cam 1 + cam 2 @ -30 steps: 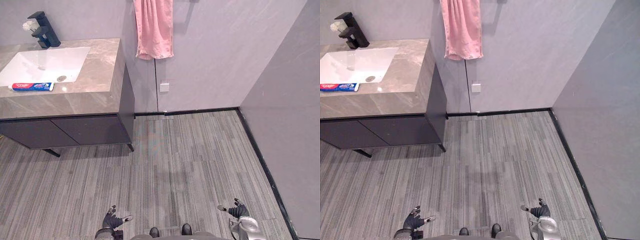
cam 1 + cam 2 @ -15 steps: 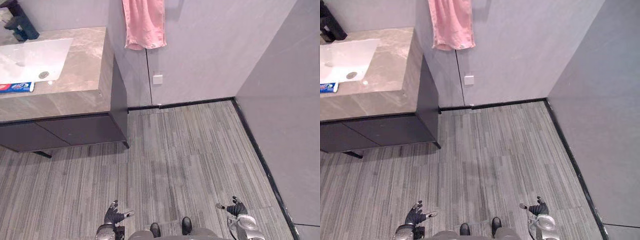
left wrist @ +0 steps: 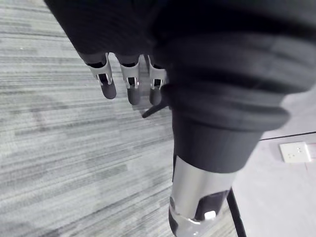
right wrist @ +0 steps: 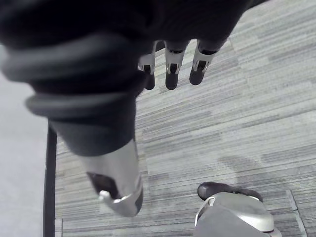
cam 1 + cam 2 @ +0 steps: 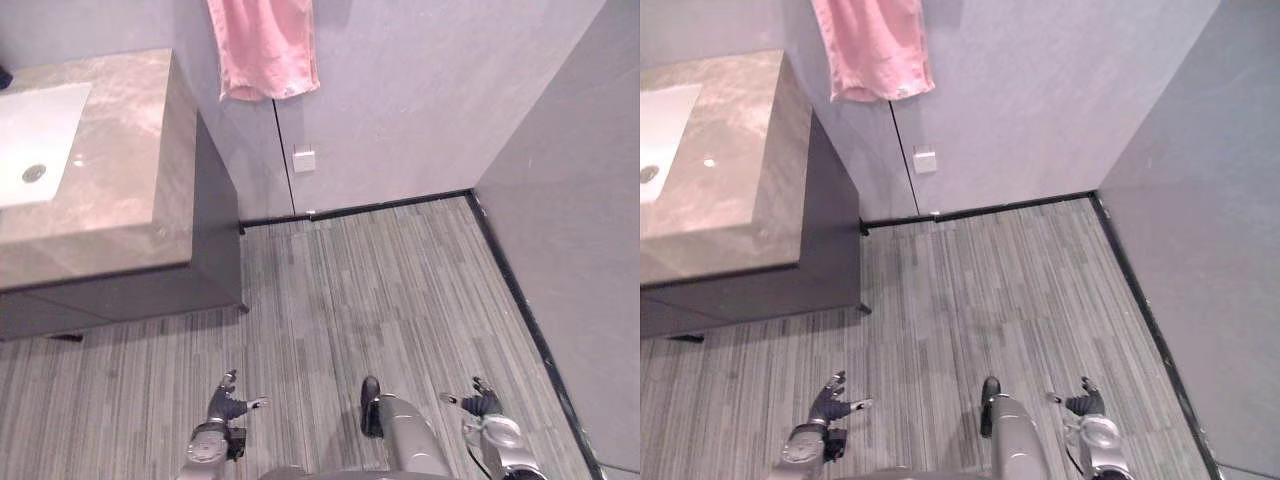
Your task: Organize washtable
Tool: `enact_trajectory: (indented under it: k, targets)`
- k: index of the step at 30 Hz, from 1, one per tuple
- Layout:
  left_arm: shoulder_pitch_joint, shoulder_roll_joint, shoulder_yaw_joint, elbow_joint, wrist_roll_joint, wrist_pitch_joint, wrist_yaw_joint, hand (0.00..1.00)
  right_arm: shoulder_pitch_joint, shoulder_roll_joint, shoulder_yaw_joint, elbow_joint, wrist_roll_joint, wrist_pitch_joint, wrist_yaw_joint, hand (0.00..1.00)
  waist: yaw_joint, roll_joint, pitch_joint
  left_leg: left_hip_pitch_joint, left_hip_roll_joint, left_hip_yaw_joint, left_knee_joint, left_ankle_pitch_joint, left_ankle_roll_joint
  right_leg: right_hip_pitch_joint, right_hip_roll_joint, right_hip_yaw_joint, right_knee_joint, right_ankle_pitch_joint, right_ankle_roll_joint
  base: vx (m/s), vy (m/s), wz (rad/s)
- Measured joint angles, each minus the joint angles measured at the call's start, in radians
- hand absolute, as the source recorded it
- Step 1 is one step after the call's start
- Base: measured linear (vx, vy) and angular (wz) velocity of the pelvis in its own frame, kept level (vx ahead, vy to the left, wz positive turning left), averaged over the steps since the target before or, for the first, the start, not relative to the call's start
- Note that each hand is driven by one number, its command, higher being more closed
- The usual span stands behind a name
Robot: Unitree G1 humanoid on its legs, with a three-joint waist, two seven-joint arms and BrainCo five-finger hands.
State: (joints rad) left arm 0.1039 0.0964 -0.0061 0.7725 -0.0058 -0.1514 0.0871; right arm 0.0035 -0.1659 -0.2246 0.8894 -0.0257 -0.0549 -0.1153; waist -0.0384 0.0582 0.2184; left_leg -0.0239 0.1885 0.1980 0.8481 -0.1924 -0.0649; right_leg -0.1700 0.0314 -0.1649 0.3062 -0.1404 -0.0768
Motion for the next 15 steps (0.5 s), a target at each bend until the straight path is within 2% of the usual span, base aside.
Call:
enact_trajectory:
  k: [2, 3, 5, 8, 9, 10, 11, 12, 13, 15]
  targets:
    - [0.015, -0.007, 0.000, -0.034, -0.001, 0.000, 0.000, 0.00, 0.012, 0.022, 0.010, -0.043, 0.016, -0.005, -0.012, 0.00, 0.016, -0.020, 0.008, -0.063, 0.048, 0.041, 0.141, -0.023, 0.036, 0.107, -0.003, 0.026, -0.044, -0.010, -0.009, 0.36, -0.050, -0.17]
    - [0.015, -0.007, 0.000, -0.050, -0.002, 0.000, 0.001, 0.00, 0.007, 0.028, 0.010, -0.055, 0.020, -0.012, -0.016, 0.00, 0.033, -0.031, 0.006, -0.123, 0.059, 0.060, 0.158, -0.025, 0.038, 0.148, -0.019, 0.047, -0.067, -0.027, 0.004, 0.34, 0.015, -0.38]
    - [0.007, -0.012, 0.001, -0.054, -0.003, -0.001, 0.002, 0.00, -0.008, 0.030, 0.003, -0.049, 0.024, -0.012, -0.016, 0.00, 0.049, -0.030, 0.009, -0.224, 0.060, 0.054, 0.108, -0.036, 0.037, 0.187, -0.037, 0.067, -0.099, -0.041, 0.021, 0.31, 0.088, -0.32]
    - [0.003, -0.017, -0.001, -0.028, -0.010, 0.000, 0.003, 0.00, -0.013, 0.033, -0.014, -0.033, 0.035, -0.009, -0.017, 0.00, 0.052, -0.027, 0.009, -0.280, -0.008, 0.055, -0.272, -0.020, 0.014, 0.244, -0.094, 0.085, -0.118, -0.077, 0.080, 0.35, 0.249, -0.14]
    - [0.005, -0.024, -0.002, -0.016, -0.018, -0.001, 0.005, 0.00, 0.000, 0.026, -0.015, -0.024, 0.037, -0.008, -0.017, 0.00, 0.052, -0.002, -0.004, -0.274, -0.030, 0.035, -0.494, 0.090, -0.007, 0.262, -0.095, 0.087, -0.126, -0.100, 0.113, 0.35, 0.263, 0.02]
    - [-0.008, -0.017, -0.001, 0.019, -0.022, 0.001, 0.009, 0.00, -0.002, 0.036, -0.010, 0.010, 0.039, -0.005, -0.016, 0.00, 0.052, -0.020, -0.005, -0.244, -0.068, 0.040, -0.532, 0.131, 0.036, 0.278, -0.125, 0.098, -0.139, -0.111, 0.131, 0.35, 0.259, 0.08]
    - [-0.013, -0.017, -0.001, 0.023, -0.022, 0.000, 0.011, 0.00, -0.001, 0.041, -0.008, 0.017, 0.042, -0.005, -0.016, 0.00, 0.053, -0.032, -0.009, -0.240, -0.088, 0.042, -0.549, 0.130, 0.039, 0.275, -0.139, 0.101, -0.150, -0.105, 0.129, 0.35, 0.231, 0.19]
    - [-0.023, 0.000, 0.002, 0.027, -0.022, -0.001, 0.019, 0.00, -0.002, 0.042, -0.008, 0.033, 0.043, -0.005, -0.017, 0.00, 0.054, -0.055, -0.009, -0.246, -0.114, 0.050, -0.545, 0.116, 0.059, 0.279, -0.162, 0.114, -0.162, -0.100, 0.131, 0.34, 0.194, 0.21]
    - [-0.034, 0.008, 0.007, 0.051, -0.022, 0.001, 0.024, 0.00, -0.009, 0.040, -0.013, 0.040, 0.042, -0.005, -0.018, 0.00, 0.055, -0.061, -0.007, -0.252, -0.123, 0.057, -0.506, 0.082, 0.082, 0.288, -0.177, 0.128, -0.164, -0.092, 0.145, 0.32, 0.189, 0.07]
    - [-0.024, 0.007, 0.015, 0.080, -0.022, 0.002, 0.027, 0.00, -0.030, 0.041, -0.009, 0.041, 0.040, -0.006, -0.017, 0.00, 0.058, -0.062, -0.008, -0.215, -0.123, 0.083, -0.491, 0.033, 0.091, 0.279, -0.187, 0.171, -0.086, -0.077, 0.172, 0.30, 0.185, -0.40]
